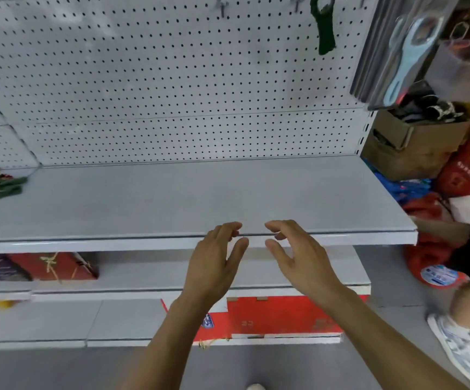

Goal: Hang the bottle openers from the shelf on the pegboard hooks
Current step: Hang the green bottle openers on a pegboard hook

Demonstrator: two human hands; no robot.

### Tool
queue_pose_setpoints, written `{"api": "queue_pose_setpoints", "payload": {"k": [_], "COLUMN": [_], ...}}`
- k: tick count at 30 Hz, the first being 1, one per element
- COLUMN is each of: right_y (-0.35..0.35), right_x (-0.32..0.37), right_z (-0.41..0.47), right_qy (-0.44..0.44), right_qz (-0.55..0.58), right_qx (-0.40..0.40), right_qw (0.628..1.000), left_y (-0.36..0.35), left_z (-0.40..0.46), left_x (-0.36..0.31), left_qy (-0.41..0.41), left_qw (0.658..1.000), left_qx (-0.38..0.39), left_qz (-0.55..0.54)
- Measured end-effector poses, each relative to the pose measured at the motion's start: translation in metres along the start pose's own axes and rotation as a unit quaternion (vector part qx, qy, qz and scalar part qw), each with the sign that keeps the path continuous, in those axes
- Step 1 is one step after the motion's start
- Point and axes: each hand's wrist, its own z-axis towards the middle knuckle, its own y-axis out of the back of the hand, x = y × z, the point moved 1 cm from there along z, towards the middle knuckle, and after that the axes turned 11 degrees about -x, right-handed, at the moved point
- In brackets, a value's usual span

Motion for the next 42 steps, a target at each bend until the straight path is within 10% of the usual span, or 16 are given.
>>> {"api": "queue_pose_setpoints", "payload": {"k": [18, 42], "right_y": [-0.119, -0.447], "right_x": [0.143, 0.424], "right_z": [-0.044, 0.060], "right_qy": [0.050, 0.019], "right_qz": [0.058, 0.135], "right_qx": [0.145, 0.190], "right_qw": [0.986, 0.972], "left_y": [0.146, 0.408], "left_z": [-0.099, -0.022], "left_x": [0.114, 0.457], "left_qy": [0.156, 0.238], "left_qw": [0.982, 0.959], "left_qx": [-0.086, -0.155], "left_qz": [0.064, 0.025]}}
